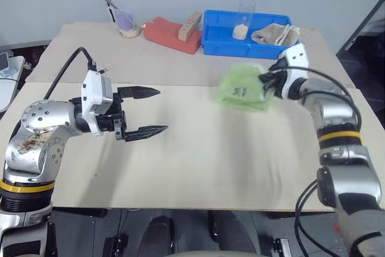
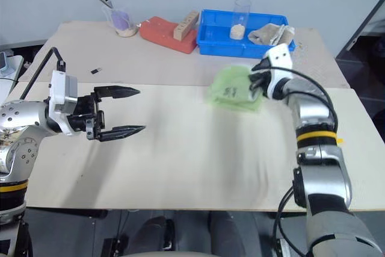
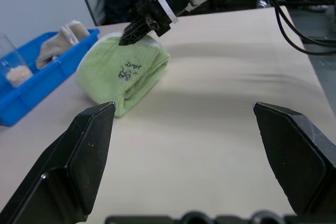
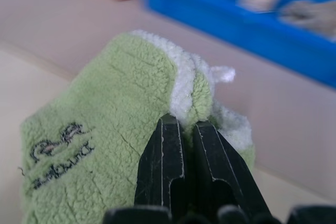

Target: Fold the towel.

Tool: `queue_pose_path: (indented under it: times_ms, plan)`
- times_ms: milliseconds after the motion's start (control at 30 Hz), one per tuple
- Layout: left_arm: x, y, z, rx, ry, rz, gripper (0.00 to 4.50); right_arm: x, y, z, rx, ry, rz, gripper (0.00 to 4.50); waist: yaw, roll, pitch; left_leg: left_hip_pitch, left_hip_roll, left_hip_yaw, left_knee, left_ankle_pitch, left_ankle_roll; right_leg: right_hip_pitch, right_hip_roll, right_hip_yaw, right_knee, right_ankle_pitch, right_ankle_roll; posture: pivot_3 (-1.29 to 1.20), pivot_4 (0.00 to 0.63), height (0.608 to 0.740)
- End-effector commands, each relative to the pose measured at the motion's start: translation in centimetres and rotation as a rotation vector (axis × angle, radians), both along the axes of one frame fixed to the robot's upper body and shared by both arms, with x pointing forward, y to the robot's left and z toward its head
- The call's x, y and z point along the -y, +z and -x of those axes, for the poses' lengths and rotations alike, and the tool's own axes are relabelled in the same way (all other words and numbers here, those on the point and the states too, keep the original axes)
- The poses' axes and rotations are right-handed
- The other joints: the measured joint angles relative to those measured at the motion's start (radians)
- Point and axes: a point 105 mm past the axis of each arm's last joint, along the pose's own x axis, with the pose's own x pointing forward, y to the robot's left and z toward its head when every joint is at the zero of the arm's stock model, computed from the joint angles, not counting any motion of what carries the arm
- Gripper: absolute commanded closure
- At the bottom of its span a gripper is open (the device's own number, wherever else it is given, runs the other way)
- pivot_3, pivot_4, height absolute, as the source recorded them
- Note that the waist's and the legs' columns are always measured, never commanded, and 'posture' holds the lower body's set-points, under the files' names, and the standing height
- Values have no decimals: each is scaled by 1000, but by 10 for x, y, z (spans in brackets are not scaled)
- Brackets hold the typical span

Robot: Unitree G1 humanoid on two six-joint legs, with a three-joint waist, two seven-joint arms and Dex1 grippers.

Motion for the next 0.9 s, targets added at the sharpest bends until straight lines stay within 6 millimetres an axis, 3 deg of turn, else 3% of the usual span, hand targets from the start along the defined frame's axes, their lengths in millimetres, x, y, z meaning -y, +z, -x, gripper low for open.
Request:
queue_pose_path:
  times_ms: [33,267,333,467,600,700,767,833,900]
  plan:
    - [2,9,0,48,2,9,0,4,-9,-3,-32,-49,-91,4475,-1,0,0,0,0,0,0,0,0,0,0,0,0,0,0,0,150,714]
    - [-1,7,-2,45,26,3,0,9,-9,-4,-15,-82,-159,2048,-3,0,0,0,0,0,0,0,0,0,0,0,0,0,0,0,150,714]
    - [-4,6,-3,39,47,-4,0,12,-2,-4,16,-90,-147,1311,-3,0,0,0,0,0,0,0,0,0,0,0,0,0,0,0,150,714]
    - [-30,3,-13,38,216,-36,0,21,32,4,135,-65,-79,29,-4,1,0,-1,0,0,0,0,0,-1,0,0,1,0,0,0,150,714]
    - [-56,-5,-17,20,393,-100,0,14,54,27,208,130,54,29,0,1,0,-1,1,0,-1,0,0,-1,0,0,0,0,0,0,150,714]
    - [-79,-18,-14,-15,524,-186,0,3,55,53,195,321,141,29,0,1,0,0,1,0,-1,0,0,-1,0,0,0,0,0,0,150,714]
    - [-87,-24,-4,-41,538,-200,0,-4,51,72,178,443,175,29,0,1,0,0,1,0,-1,0,0,-1,0,0,0,0,0,0,150,714]
    - [-105,-33,6,-68,611,-227,0,-7,34,102,111,595,276,29,2,1,1,0,2,1,-1,0,0,-1,-1,0,0,-1,1,0,150,714]
    - [-120,-38,11,-69,691,-245,0,-1,17,120,41,644,354,29,4,1,1,1,3,1,-1,0,0,-1,-2,0,1,-4,5,0,150,714]
